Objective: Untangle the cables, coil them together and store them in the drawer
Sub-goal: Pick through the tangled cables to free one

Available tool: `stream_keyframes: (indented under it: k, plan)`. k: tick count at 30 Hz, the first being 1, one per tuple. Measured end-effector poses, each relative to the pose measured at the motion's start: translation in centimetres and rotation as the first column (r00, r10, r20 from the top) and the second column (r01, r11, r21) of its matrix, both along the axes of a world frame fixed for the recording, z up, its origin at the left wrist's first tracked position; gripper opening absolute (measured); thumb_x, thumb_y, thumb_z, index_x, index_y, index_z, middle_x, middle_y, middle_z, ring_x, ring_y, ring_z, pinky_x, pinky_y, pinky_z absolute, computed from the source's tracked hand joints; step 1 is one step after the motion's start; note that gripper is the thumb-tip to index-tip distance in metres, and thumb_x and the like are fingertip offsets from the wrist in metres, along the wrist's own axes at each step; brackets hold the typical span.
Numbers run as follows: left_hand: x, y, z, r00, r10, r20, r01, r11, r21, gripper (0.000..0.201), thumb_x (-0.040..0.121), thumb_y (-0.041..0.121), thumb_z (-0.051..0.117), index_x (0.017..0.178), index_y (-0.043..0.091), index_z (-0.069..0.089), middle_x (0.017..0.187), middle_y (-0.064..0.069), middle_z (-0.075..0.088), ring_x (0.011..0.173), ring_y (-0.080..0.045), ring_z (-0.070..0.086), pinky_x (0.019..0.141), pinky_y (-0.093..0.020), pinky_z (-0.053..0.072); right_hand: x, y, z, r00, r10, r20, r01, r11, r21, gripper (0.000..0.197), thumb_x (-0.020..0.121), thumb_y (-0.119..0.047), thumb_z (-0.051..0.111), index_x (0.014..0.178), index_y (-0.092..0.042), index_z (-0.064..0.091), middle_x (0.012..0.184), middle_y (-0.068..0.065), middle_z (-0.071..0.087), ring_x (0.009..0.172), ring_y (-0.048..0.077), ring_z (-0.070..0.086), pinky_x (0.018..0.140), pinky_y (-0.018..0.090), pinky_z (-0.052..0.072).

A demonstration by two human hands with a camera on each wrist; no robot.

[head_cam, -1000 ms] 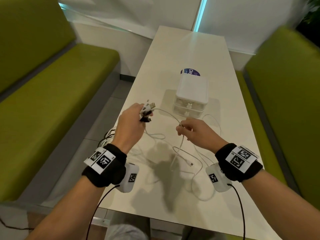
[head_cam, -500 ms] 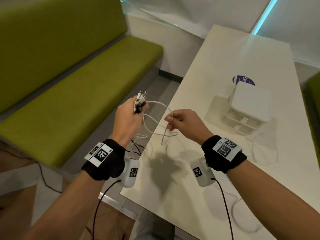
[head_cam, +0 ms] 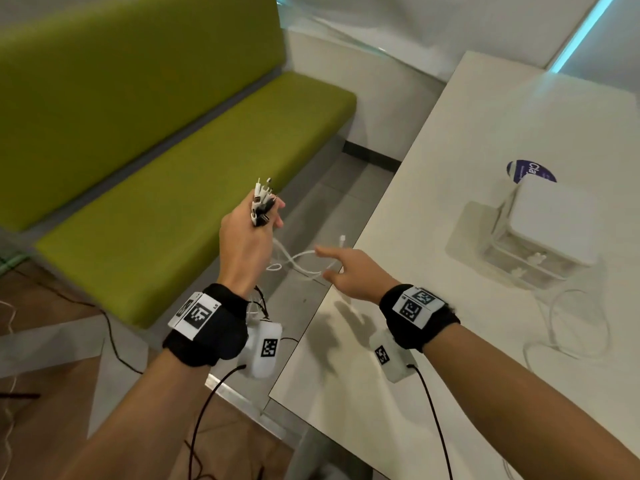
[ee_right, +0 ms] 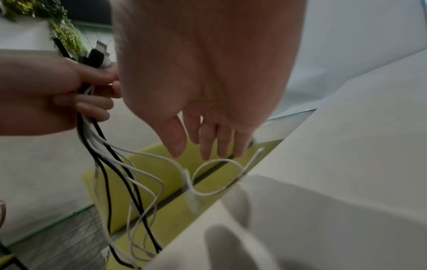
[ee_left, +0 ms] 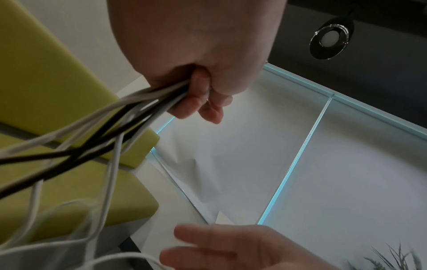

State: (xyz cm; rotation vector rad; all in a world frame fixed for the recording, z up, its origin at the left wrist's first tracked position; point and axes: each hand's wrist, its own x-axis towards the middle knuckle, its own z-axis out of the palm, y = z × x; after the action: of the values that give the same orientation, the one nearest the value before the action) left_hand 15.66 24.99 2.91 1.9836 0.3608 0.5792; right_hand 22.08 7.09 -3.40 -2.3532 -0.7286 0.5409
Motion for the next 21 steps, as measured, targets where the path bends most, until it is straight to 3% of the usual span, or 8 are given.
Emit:
stream_keyframes:
  k: [2,6,8,10,12,18,19,21]
  plan:
    - [-0.1,0.1,-0.1,1.000,-0.006,-0.012,0.006,1.000,0.012,0.018,0.097,0.016,0.051,0.088,0.022,0.065,0.071,0.007,0.063,0.074,-0.006,0.059,0.069,-0.016,0.043,0.1,-0.7,-0.6,0.993,-0.030,0.115,0.032,0.999,-0.013,0.035,0.094,-0.013,0.058,0.129,-0.014,0.064,0.134,0.005,0.063,0.126,0.022,0.055,0.104,0.025,0.036]
    - [0.0,-0.2,-0.5,0.999,-0.014,-0.029,0.014,1.000,0.007,0.019,0.096,0.014,0.051,0.086,0.022,0.064,0.069,0.006,0.062,0.074,-0.017,0.058,0.062,-0.013,0.039,-0.1,-2.1,-1.8,0.993,0.049,0.106,-0.021,0.967,-0.255,0.024,0.095,-0.018,0.054,0.113,-0.015,0.070,0.128,0.002,0.063,0.120,0.022,0.057,0.099,0.031,0.043]
    - [0.0,-0.5,-0.4,0.999,-0.037,-0.015,0.037,0.999,-0.020,0.018,0.097,0.015,0.051,0.086,0.019,0.064,0.068,0.004,0.061,0.072,-0.024,0.056,0.060,-0.012,0.038,-0.5,-2.5,-1.6,0.996,0.029,0.088,-0.007,0.971,-0.237,0.026,0.096,-0.020,0.053,0.117,-0.015,0.068,0.129,0.002,0.063,0.121,0.021,0.057,0.100,0.031,0.043]
    - [-0.2,-0.9,0.2,0.996,-0.090,0.013,0.091,0.993,-0.071,0.018,0.099,0.018,0.050,0.087,0.016,0.063,0.067,0.001,0.058,0.061,-0.027,0.048,0.059,-0.021,0.040,-1.0,-2.6,-0.9,0.995,0.023,0.093,-0.002,0.976,-0.218,0.031,0.097,-0.022,0.054,0.125,-0.016,0.064,0.131,0.003,0.062,0.122,0.021,0.056,0.101,0.032,0.042]
    - [-0.3,-1.1,1.4,0.987,-0.144,0.069,0.152,0.981,-0.118,0.020,0.101,0.024,0.050,0.088,0.016,0.063,0.066,-0.002,0.055,0.053,-0.017,0.040,0.050,-0.029,0.035,-1.5,-2.3,0.0,0.993,0.047,0.111,-0.027,0.985,-0.172,0.040,0.096,-0.026,0.058,0.135,-0.018,0.057,0.136,0.004,0.060,0.124,0.022,0.055,0.104,0.033,0.040]
    - [-0.5,-1.5,4.5,0.940,-0.303,0.156,0.329,0.924,-0.192,0.025,0.101,0.030,0.048,0.090,0.012,0.061,0.063,-0.005,0.050,0.046,-0.013,0.034,0.043,-0.024,0.027,-3.5,2.6,2.8,0.978,0.198,-0.065,-0.193,0.978,0.076,0.081,0.087,-0.038,0.073,0.153,-0.028,0.026,0.143,0.003,0.054,0.109,0.025,0.062,0.093,0.024,0.042]
    - [-0.6,-1.5,5.0,0.936,-0.305,0.175,0.339,0.916,-0.215,0.024,0.102,0.028,0.048,0.089,0.011,0.060,0.063,-0.006,0.048,0.046,-0.012,0.033,0.042,-0.025,0.026,-3.8,3.6,2.7,0.975,0.192,-0.111,-0.186,0.980,0.068,0.077,0.088,-0.040,0.071,0.150,-0.031,0.027,0.138,0.004,0.058,0.108,0.027,0.063,0.095,0.029,0.045]
    - [-0.9,-1.2,6.4,0.934,-0.272,0.230,0.330,0.904,-0.272,0.023,0.103,0.022,0.046,0.086,0.012,0.058,0.061,-0.003,0.045,0.045,-0.010,0.030,0.040,-0.024,0.024,-4.1,5.3,1.7,0.982,0.157,-0.107,-0.149,0.986,0.078,0.042,0.093,-0.036,0.065,0.127,-0.028,0.040,0.115,0.010,0.069,0.094,0.033,0.065,0.088,0.042,0.052]
